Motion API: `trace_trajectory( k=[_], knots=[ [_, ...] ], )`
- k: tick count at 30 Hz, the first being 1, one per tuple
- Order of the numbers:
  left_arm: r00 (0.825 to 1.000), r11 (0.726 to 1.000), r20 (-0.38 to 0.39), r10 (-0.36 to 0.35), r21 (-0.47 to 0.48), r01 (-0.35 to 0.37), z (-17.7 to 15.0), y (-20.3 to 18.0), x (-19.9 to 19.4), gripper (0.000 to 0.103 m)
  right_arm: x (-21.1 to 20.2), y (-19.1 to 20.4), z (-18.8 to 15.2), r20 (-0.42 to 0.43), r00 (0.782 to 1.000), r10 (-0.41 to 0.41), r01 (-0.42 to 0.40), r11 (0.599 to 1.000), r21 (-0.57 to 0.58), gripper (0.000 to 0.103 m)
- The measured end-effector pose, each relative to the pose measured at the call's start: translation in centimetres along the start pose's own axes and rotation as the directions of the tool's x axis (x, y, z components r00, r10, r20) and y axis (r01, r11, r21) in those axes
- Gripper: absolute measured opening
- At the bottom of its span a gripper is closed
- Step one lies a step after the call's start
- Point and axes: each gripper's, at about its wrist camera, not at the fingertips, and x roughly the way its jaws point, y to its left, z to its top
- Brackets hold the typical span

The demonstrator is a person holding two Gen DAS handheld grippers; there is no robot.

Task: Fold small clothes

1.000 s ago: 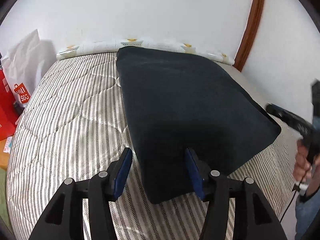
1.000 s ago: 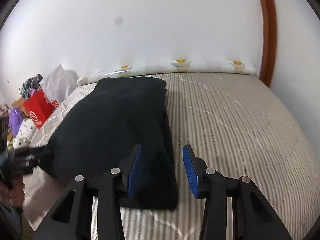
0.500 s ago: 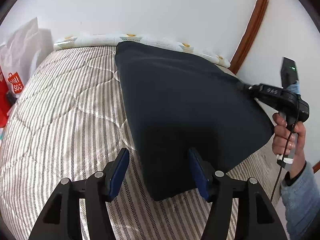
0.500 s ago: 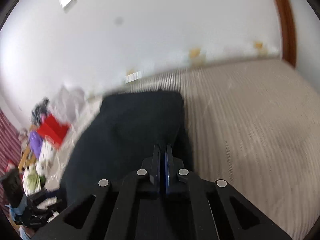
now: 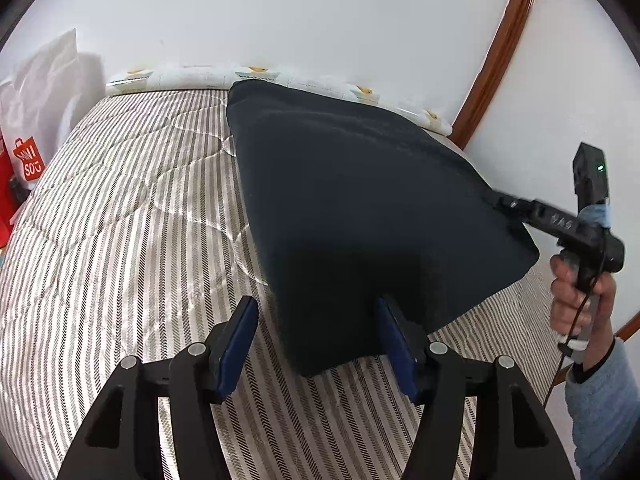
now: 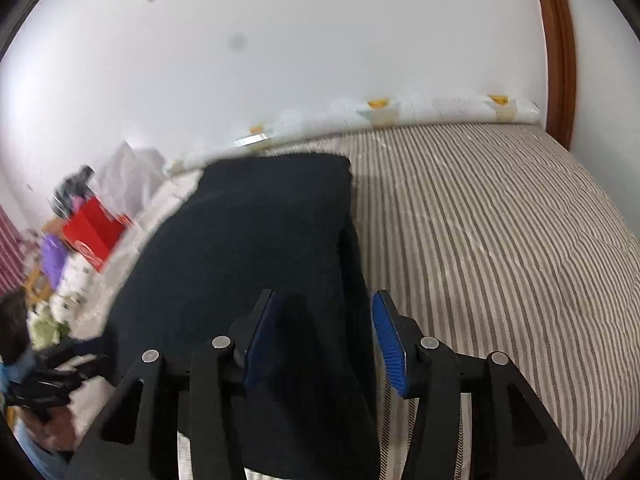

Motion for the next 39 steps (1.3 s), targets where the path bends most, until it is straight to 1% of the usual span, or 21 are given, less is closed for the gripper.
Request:
trace_trajectory(
  k=[1,2,3,6,9,12,14,16,17,18,21,23,27,29,31,33,34,35,36,37,39],
  knots=[
    [1.000,1.000,-0.001,0.004,-0.003,-0.004,0.0,-0.2,0.0,0.059,0.6,-0.2,-0.2,-0.023,1.000,0.007,-0.006,1.000,0.013,0.025],
    [1.000,1.000,-0.003,0.006,-0.003,-0.006,0.0,-0.2,-0.1,0.060,0.9,-0.5,-0.3,-0.031,0.999,0.015,-0.014,0.999,0.029,0.006],
    [1.000,1.000,-0.004,0.008,-0.004,-0.008,0.0,-0.2,-0.2,0.060,0.8,-0.7,-0.3,-0.023,1.000,0.015,-0.014,0.999,0.035,0.003],
    [1.000,1.000,-0.004,0.016,0.004,-0.016,-0.1,-0.3,-0.7,0.059,-0.7,-1.5,-0.5,0.057,0.998,0.030,-0.033,0.998,0.052,0.003],
    [1.000,1.000,-0.003,0.025,0.012,-0.025,0.0,-0.3,-0.8,0.060,-1.4,-1.5,-0.5,0.050,0.998,0.033,-0.035,0.998,0.044,0.003],
    [0.999,0.999,0.003,0.035,0.018,-0.035,0.4,-0.3,-0.9,0.060,-2.1,-0.7,0.1,0.038,0.999,-0.005,0.004,1.000,0.007,0.006],
    [0.999,0.999,0.012,0.042,0.018,-0.042,1.0,-0.3,-0.9,0.059,-2.7,-0.3,1.0,0.051,0.998,-0.021,0.021,1.000,-0.013,0.007],
    [0.998,0.998,0.016,0.055,0.011,-0.055,2.0,-0.1,-0.7,0.059,-2.6,0.3,2.7,0.043,0.999,-0.033,0.034,0.999,-0.031,0.021],
    [0.997,0.998,0.021,0.069,0.007,-0.069,2.8,0.1,-0.5,0.059,-2.4,0.5,3.4,0.039,0.999,-0.038,0.040,0.999,-0.036,0.031],
    [0.997,0.997,0.023,0.078,0.005,-0.078,3.2,0.1,-0.3,0.059,-2.0,0.8,4.3,0.036,0.998,-0.049,0.051,0.998,-0.046,0.034],
    [0.993,0.994,0.035,0.108,0.005,-0.109,5.0,0.3,0.4,0.060,-0.1,1.7,6.8,0.017,0.996,-0.084,0.085,0.994,-0.075,0.037],
    [0.991,0.991,0.032,0.131,0.003,-0.131,6.4,0.7,1.2,0.060,2.0,1.9,8.4,-0.019,0.995,-0.097,0.096,0.993,-0.069,0.038],
    [0.990,0.990,0.021,0.138,-0.007,-0.138,8.3,1.5,2.7,0.061,6.0,1.5,10.4,-0.089,0.992,-0.093,0.090,0.995,-0.037,0.041],
    [0.992,0.992,0.018,0.124,-0.011,-0.124,8.9,1.8,3.5,0.061,8.3,0.9,11.1,-0.132,0.989,-0.065,0.066,0.998,0.003,0.043],
    [0.994,0.994,0.012,0.109,-0.012,-0.109,9.5,2.0,4.3,0.061,11.0,0.0,11.9,-0.185,0.981,-0.050,0.064,0.995,0.071,0.044],
    [0.996,0.995,0.003,0.095,-0.014,-0.095,9.8,2.1,5.0,0.061,12.4,-0.8,12.3,-0.200,0.980,-0.021,0.048,0.990,0.131,0.044],
    [0.997,0.996,-0.002,0.083,-0.018,-0.083,10.1,2.2,5.5,0.061,13.1,-1.2,12.7,-0.196,0.981,0.006,0.028,0.985,0.170,0.041],
    [0.997,0.997,-0.004,0.075,-0.018,-0.075,10.3,2.2,5.7,0.061,13.4,-1.2,12.9,-0.188,0.982,0.018,0.016,0.984,0.178,0.035],
    [0.997,0.997,-0.004,0.071,-0.016,-0.071,10.4,2.3,6.0,0.061,13.5,-1.0,13.3,-0.175,0.984,0.037,-0.007,0.986,0.165,0.019],
    [0.997,0.997,-0.008,0.072,-0.014,-0.072,10.6,2.3,6.2,0.061,13.1,-0.4,13.7,-0.145,0.988,0.054,-0.037,0.992,0.117,0.017],
    [0.998,0.998,-0.012,0.062,-0.008,-0.063,10.6,2.4,6.4,0.062,10.9,0.4,13.8,-0.019,0.997,0.071,-0.071,0.997,0.023,0.016]
  ],
)
